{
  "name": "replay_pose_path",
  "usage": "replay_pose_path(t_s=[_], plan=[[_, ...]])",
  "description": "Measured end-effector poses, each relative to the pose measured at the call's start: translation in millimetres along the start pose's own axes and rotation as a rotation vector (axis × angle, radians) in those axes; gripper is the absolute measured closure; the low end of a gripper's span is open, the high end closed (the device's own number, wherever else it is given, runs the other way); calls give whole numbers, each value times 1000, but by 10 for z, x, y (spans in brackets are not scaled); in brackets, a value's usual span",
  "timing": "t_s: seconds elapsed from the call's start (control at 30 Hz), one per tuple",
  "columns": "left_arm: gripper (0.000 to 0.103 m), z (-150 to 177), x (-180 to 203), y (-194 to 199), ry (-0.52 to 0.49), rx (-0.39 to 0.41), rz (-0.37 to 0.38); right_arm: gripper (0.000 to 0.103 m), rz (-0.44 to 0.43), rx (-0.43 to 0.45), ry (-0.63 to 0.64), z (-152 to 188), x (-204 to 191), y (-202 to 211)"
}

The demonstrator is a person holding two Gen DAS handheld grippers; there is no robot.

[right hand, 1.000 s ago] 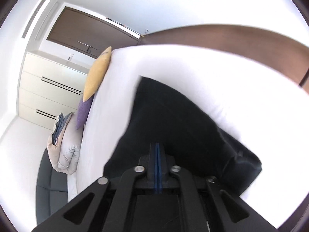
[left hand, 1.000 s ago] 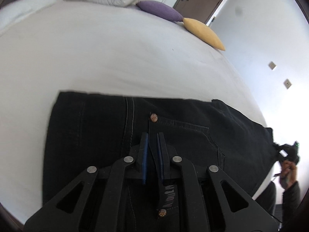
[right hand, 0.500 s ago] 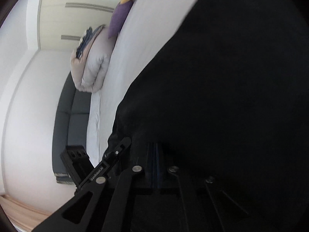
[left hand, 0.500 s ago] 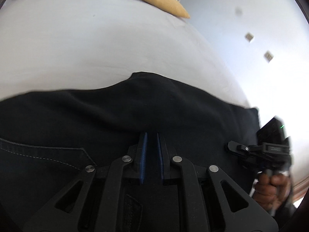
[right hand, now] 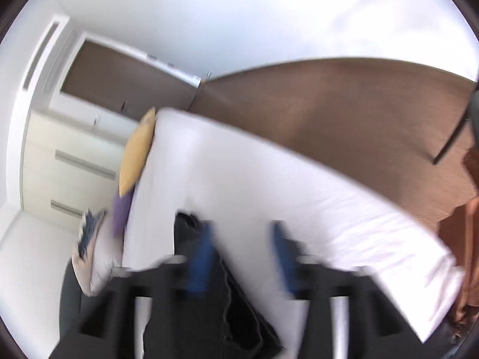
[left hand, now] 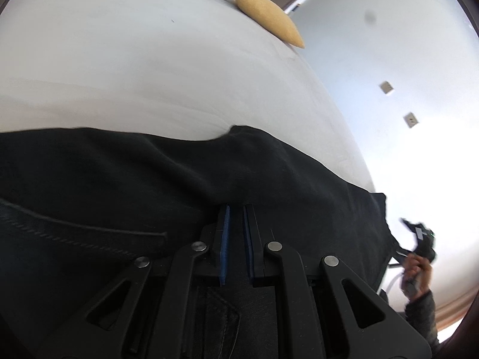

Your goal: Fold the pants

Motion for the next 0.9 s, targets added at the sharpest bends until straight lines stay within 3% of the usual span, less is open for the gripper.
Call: replay_pose_path(t_s=[0.07,0.17,0.23,0.37,0.4,0.5,0.6,0.67,0.83,0.9], plan=[[93,-41,109,194,-20,14,-26,21,-23,1,44,125,-146,155],[93,-1,391,424,-39,52,17,22,-80,-40,65,584,-471,146],[93,79,544,499,-40,70,38,29,-117,-95,17,850,-442,112],[93,365,659,376,-52,31,40,40,-91,-150,-69,1246,-275,-111],[93,455,641,315,-62,2,26,46,-102,-143,-84,1255,-264,-147],[93,647,475,146,-12,-58,12,47,-142,-132,-110,1171,-235,-156],[93,720,352,160,43,-42,57,48,-192,-128,-128,1083,-233,-167],[93,744,297,157,53,-46,65,56,-209,-124,-151,1087,-189,-202],[93,780,187,85,66,-44,83,87,-223,-119,-174,1098,-219,-466],[93,790,178,88,56,-40,78,90,-221,-121,-183,1091,-187,-533]])
Point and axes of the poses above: each gripper's, at about its wrist camera, not at the fingertips, and y roughly against the way its jaws point, x to its right, z to its underside, the point moved 10 cm from there along -y, roughly the way its jaws point, and after that the axes turned 3 degrees about y, right-handed, at the moved point
